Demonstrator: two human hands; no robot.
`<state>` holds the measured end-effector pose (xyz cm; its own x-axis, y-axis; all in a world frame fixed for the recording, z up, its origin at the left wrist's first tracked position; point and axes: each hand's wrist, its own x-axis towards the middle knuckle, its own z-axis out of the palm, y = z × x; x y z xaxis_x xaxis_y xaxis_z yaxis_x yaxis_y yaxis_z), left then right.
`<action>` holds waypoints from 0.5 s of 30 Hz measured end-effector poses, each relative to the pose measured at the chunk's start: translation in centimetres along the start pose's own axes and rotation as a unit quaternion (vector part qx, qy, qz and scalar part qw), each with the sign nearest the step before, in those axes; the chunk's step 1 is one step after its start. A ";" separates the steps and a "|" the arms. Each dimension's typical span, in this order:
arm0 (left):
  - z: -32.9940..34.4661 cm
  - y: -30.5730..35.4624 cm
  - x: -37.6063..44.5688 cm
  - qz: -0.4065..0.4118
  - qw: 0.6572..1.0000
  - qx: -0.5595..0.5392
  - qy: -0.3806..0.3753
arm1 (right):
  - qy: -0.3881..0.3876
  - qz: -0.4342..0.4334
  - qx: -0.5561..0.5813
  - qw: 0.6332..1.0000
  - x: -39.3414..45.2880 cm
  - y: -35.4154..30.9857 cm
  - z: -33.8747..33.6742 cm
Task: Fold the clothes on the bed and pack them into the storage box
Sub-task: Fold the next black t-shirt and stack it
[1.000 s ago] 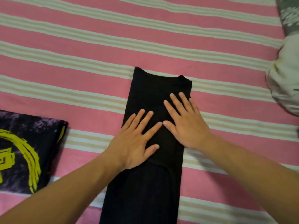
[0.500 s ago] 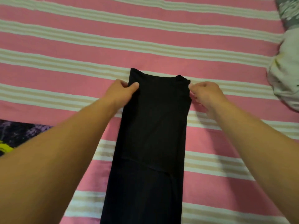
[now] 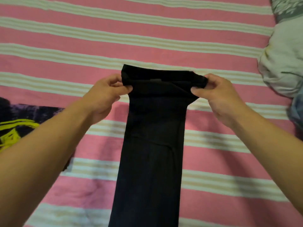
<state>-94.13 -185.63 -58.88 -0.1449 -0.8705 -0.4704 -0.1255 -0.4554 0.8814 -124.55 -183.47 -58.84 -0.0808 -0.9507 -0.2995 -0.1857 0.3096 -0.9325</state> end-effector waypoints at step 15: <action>-0.8 -12.4 -13.8 -0.001 0.934 0.358 0.010 | -0.042 0.026 -0.254 0.966 -20.2 11.4 2.6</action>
<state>-89.78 -168.17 -63.27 -0.1260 -0.8764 -0.4648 -0.7506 -0.2221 0.6223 -122.51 -160.80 -63.91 -0.0275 -0.9254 -0.3779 -0.6422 0.3061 -0.7028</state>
